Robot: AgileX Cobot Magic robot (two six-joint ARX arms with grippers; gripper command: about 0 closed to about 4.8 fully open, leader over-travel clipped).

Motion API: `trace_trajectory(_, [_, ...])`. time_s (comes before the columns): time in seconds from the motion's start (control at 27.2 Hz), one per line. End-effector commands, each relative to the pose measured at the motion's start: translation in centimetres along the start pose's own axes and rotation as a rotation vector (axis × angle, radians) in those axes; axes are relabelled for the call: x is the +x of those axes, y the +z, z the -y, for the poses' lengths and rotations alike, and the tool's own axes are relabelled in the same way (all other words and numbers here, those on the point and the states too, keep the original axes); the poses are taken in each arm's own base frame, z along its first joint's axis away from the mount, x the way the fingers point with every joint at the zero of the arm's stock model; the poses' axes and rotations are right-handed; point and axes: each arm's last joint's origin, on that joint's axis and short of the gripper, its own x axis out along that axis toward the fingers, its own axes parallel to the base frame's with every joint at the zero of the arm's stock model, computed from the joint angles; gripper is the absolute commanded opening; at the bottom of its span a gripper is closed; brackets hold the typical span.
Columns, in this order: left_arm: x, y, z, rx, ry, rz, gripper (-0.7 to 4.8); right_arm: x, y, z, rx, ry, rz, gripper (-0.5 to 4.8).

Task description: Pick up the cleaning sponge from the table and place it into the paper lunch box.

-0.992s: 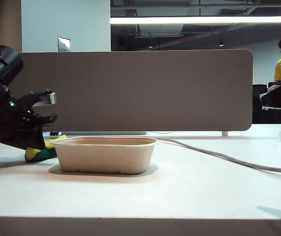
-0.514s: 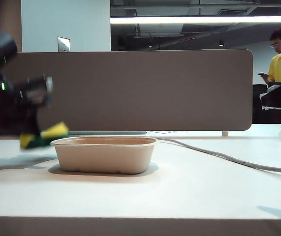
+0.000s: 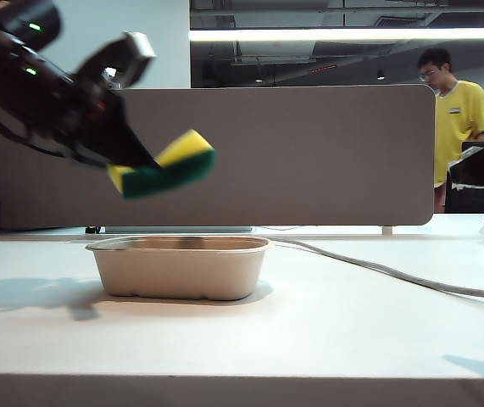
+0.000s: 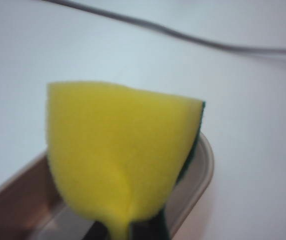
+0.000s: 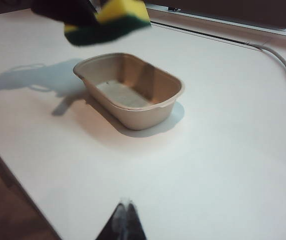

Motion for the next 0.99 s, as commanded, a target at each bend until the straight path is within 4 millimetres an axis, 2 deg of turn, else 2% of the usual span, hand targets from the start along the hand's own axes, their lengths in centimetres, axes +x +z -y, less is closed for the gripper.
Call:
trace_trajectory(0.04, [1.2, 0.0, 0.6, 0.079, 0.051, -0.059, -0.06, 0.0, 0.2, 0.0, 0.000, 0.000, 0.017, -0.05])
trace_trajectory(0.15, [1.6, 0.0, 0.9, 0.083, 0.055, -0.076, -0.03, 0.0, 0.2, 0.0, 0.000, 0.000, 0.017, -0.05])
trace_trajectory(0.18, [1.7, 0.0, 0.9, 0.086, 0.072, -0.082, 0.22, 0.0, 0.2, 0.0, 0.000, 0.001, 0.017, -0.05])
trace_trajectory(0.29, [1.6, 0.0, 0.7, 0.080, 0.128, -0.099, 1.88, 0.0, 0.2, 0.0, 0.000, 0.002, 0.017, -0.05])
trace_trajectory(0.4, [1.6, -0.1, 0.6, 0.081, 0.163, -0.117, 3.05, 0.0, 0.2, 0.0, 0.000, 0.001, 0.017, -0.05])
trace_trajectory(0.51, [1.6, 0.0, 0.6, 0.088, 0.160, -0.114, 3.93, 0.0, 0.2, 0.0, 0.000, 0.001, 0.017, -0.05])
trace_trajectory(0.7, [1.6, 0.2, 0.5, 0.091, 0.168, -0.098, 4.74, 0.0, 0.2, 0.0, 0.000, 0.001, 0.017, -0.05])
trace_trajectory(0.84, [1.5, 0.7, 0.5, 0.081, 0.173, -0.086, 4.76, 0.0, 0.2, 0.0, 0.000, 0.001, 0.017, -0.05])
trace_trajectory(0.99, [1.0, 2.1, 0.3, 0.043, 0.187, -0.050, 4.75, 0.0, 0.2, 0.0, 0.000, 0.001, 0.017, -0.05])
